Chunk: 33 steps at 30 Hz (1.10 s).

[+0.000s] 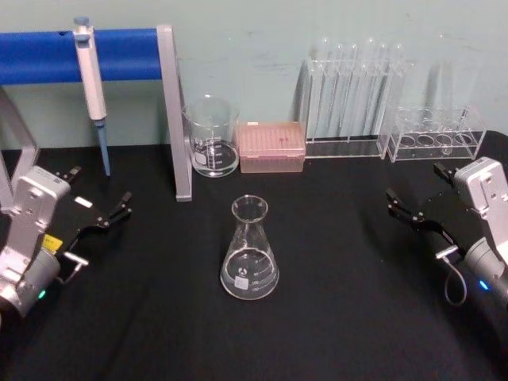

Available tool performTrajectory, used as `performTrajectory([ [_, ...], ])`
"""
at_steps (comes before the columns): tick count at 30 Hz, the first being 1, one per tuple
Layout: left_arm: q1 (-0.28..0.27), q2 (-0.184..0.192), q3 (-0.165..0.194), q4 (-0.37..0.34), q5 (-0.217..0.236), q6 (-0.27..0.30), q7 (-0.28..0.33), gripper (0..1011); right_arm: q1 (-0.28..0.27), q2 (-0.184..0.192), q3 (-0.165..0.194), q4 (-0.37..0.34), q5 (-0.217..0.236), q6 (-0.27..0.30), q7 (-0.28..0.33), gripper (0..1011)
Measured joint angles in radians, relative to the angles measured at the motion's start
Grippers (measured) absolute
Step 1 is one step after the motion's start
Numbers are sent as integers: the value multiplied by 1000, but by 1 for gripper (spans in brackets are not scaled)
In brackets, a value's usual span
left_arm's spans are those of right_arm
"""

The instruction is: Grasp the erlenmeyer flask with one hand, shake it three times, then place it back.

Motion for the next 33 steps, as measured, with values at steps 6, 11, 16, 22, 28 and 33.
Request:
performTrajectory([
  [6, 0, 0, 0, 0, 0, 0, 0, 1001, 0, 0, 0, 0, 0, 0, 0, 1000],
  [11, 0, 0, 0, 0, 0, 0, 0, 1001, 0, 0, 0, 0, 0, 0, 0, 1000],
  [16, 0, 0, 0, 0, 0, 0, 0, 1001, 0, 0, 0, 0, 0, 0, 0, 1000],
  [22, 0, 0, 0, 0, 0, 0, 0, 1001, 0, 0, 0, 0, 0, 0, 0, 1000],
  [28, 0, 0, 0, 0, 0, 0, 0, 1001, 0, 0, 0, 0, 0, 0, 0, 1000],
  [33, 0, 0, 0, 0, 0, 0, 0, 1001, -2, 0, 8, 0, -4, 0, 3, 1000],
])
